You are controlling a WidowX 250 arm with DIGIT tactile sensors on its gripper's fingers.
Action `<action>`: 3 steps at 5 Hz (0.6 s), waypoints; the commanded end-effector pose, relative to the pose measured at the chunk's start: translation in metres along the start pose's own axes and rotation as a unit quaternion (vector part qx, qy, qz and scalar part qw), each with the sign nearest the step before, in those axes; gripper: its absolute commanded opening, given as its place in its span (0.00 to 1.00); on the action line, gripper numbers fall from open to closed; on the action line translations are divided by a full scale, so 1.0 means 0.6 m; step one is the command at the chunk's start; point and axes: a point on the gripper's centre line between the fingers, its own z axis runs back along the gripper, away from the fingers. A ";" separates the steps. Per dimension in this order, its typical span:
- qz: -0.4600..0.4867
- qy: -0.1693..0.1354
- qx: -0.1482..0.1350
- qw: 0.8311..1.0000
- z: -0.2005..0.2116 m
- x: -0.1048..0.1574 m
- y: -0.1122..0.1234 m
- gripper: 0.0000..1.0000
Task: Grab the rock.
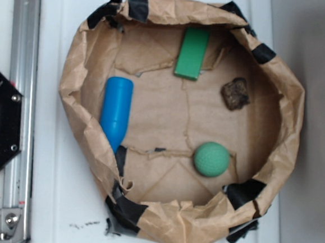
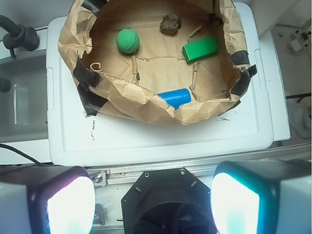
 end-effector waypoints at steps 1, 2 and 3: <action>0.000 0.000 0.000 1.000 0.000 0.000 0.000 1.00; -0.020 0.027 -0.037 0.999 -0.046 0.039 -0.008 1.00; 0.047 -0.080 0.069 0.993 -0.105 0.108 0.029 1.00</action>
